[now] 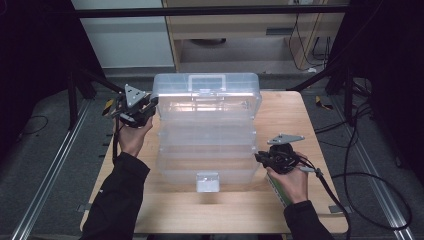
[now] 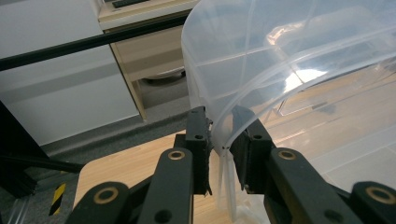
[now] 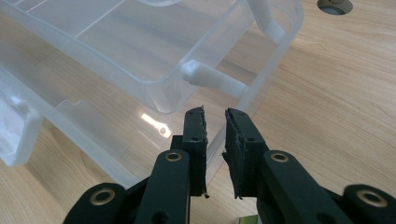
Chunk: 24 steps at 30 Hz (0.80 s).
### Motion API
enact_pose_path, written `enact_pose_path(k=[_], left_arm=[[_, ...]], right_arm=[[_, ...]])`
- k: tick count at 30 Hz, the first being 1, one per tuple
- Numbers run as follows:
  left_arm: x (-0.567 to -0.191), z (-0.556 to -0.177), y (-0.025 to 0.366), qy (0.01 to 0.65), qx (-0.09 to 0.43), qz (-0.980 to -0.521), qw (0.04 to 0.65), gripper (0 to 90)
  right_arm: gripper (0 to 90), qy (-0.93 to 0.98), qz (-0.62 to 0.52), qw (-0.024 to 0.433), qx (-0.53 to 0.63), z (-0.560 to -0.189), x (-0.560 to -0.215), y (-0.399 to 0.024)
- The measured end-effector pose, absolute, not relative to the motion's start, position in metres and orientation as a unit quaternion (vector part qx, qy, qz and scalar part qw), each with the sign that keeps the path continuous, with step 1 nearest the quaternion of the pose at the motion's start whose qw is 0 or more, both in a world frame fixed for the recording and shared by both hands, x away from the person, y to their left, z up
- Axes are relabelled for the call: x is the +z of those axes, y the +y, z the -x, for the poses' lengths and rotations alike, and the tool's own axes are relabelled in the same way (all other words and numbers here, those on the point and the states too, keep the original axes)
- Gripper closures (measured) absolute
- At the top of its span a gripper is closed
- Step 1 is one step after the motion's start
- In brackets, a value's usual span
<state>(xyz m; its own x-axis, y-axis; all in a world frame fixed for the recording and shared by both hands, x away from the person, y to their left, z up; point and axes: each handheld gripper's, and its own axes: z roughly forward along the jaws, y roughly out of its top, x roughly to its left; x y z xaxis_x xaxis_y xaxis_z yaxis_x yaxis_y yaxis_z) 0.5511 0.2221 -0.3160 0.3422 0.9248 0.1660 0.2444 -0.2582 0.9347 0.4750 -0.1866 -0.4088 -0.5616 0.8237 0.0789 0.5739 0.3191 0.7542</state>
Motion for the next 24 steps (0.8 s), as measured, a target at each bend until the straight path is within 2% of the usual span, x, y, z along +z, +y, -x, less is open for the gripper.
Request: enact_pose_path(k=[24], left_arm=[[-0.31, -0.581, 0.217, 0.432, 0.389, -0.691, 0.429, 76.4]], right_arm=[[77.9, 0.796, -0.436, 0.17, 0.383, -0.475, -0.409, -0.186]])
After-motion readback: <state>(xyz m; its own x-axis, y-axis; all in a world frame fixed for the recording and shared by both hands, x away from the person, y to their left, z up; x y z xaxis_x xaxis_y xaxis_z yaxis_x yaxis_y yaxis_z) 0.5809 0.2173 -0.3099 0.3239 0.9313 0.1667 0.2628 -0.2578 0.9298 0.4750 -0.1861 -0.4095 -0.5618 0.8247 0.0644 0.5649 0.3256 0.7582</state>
